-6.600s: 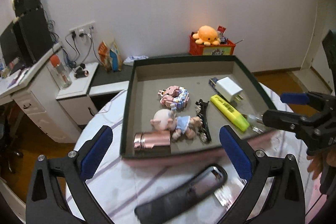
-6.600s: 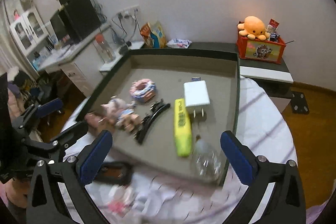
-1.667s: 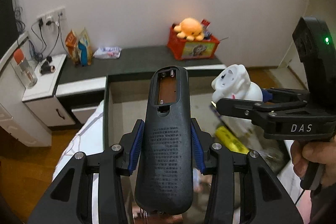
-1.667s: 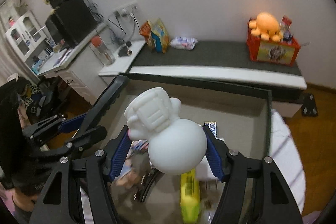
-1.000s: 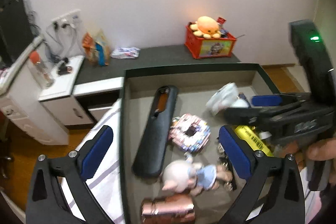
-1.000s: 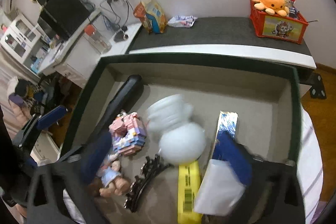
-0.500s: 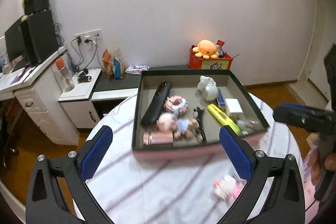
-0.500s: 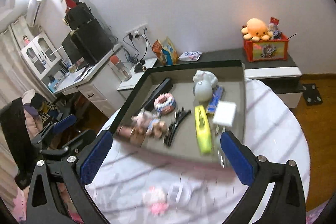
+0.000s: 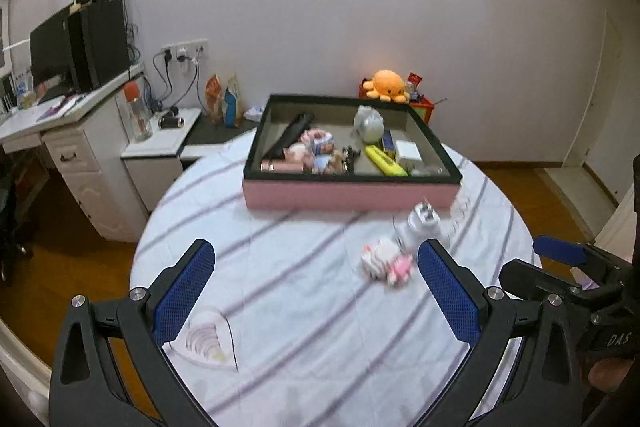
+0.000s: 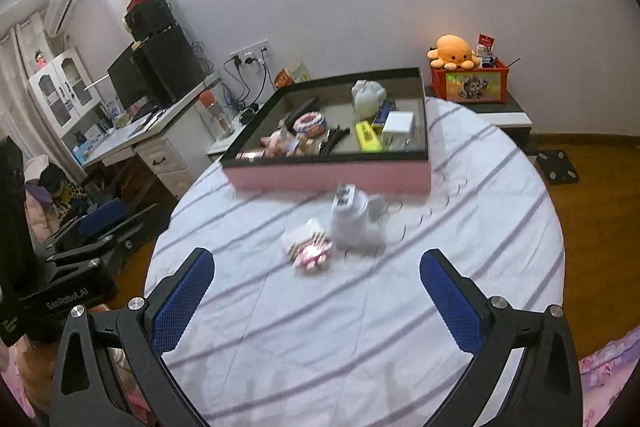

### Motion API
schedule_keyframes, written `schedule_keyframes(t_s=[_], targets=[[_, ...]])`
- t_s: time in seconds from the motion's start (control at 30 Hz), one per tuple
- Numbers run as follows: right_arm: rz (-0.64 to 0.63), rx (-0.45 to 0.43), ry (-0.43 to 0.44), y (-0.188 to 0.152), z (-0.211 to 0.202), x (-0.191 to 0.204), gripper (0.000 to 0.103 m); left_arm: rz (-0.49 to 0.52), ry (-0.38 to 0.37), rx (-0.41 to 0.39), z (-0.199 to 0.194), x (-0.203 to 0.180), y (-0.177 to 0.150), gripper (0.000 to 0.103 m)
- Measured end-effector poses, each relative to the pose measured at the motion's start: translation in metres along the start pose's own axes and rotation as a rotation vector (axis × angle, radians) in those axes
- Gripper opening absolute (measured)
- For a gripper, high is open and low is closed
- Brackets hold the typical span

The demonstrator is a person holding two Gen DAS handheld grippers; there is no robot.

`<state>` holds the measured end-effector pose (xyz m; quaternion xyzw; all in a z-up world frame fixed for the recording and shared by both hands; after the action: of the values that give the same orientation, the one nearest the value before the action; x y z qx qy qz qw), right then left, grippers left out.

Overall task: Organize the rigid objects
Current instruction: 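Withdraw both tools and move toward the block figure and plug adapter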

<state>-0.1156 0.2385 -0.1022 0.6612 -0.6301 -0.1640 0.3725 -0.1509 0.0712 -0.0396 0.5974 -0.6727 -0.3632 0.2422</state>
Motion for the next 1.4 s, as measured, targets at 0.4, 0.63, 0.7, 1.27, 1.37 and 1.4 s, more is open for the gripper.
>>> schedule_keyframes(t_s=[0.4,0.63,0.7,1.27,1.37,1.4], targets=[[0.003,0.002,-0.055,-0.016,-0.005,0.004,0.103,-0.052,0.02,0.028,-0.007,0.016,-0.025,0.103],[-0.015,0.026,-0.127,-0.004,0.013,0.021,0.103,-0.095,-0.004,0.077,0.006,0.046,-0.026,0.103],[-0.026,0.027,-0.159,-0.002,0.017,0.024,0.103,-0.101,-0.001,0.1,0.009,0.055,-0.026,0.103],[0.01,0.064,-0.188,-0.012,0.035,-0.063,0.103,-0.039,0.046,0.127,0.063,0.013,-0.041,0.103],[0.007,0.072,-0.162,-0.008,0.031,-0.075,0.103,-0.021,0.015,0.149,0.075,-0.012,-0.044,0.103],[0.0,0.071,-0.158,-0.005,0.029,-0.076,0.103,-0.012,0.004,0.152,0.077,-0.019,-0.045,0.103]])
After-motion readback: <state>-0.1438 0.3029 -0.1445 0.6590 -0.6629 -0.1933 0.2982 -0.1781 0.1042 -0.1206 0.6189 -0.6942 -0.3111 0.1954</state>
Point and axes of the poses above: each gripper's, at about its wrist camera, not at the fingertips, and z roughly the way its jaws point, x to its left, y to its top, the point moved 7 cm from there along z, roughly the way its jaws point, and after that the axes turned 4 degrees about -y, right-handed, at the moved point
